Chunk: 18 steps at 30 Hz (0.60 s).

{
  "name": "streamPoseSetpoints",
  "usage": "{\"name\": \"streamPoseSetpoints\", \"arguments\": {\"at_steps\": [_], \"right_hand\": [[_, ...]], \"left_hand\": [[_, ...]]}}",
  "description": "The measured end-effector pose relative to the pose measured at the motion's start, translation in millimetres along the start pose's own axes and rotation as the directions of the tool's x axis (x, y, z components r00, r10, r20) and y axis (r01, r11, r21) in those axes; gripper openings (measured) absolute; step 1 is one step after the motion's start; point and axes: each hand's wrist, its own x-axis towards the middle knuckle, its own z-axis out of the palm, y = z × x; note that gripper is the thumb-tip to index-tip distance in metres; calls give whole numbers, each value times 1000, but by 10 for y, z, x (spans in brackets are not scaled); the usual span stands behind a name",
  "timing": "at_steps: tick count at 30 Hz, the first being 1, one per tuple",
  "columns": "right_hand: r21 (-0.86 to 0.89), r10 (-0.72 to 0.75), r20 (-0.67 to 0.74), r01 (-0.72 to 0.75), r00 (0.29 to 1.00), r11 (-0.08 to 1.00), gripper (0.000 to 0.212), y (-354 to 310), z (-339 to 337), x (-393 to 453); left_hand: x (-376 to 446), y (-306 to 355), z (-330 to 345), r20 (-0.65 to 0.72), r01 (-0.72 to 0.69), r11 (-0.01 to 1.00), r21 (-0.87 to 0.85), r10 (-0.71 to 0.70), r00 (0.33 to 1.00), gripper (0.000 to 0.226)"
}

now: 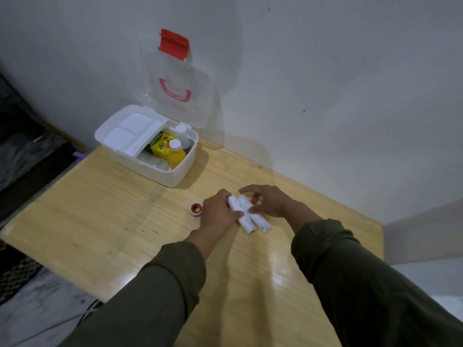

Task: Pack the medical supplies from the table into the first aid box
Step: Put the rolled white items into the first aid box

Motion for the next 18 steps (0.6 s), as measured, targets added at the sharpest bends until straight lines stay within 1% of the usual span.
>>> {"name": "streamPoseSetpoints", "arguments": {"at_steps": [5, 10, 12, 15, 18], "right_hand": [[30, 28, 14, -28, 1000, 999, 46, -3, 17, 24], [95, 69, -12, -67, 998, 993, 41, -4, 42, 7], [127, 92, -27, -88, 995, 988, 41, -2, 39, -10], [175, 122, -21, -117, 992, 978, 49, 1, 30, -51], [205, 123, -31, -114, 992, 972, 60, -5, 13, -99]], "left_hand": [[4, -4, -5, 20, -24, 999, -24, 24, 1000, 47], [-10, 19, -8, 38, -56, 997, -54, 58, 998, 43], [-13, 55, -18, 66, -71, 996, -58, 75, 995, 42], [-17, 99, -35, 107, -104, 990, -93, 114, 988, 42], [-24, 138, -103, 105, -150, 981, -120, 162, 981, 40]]}}
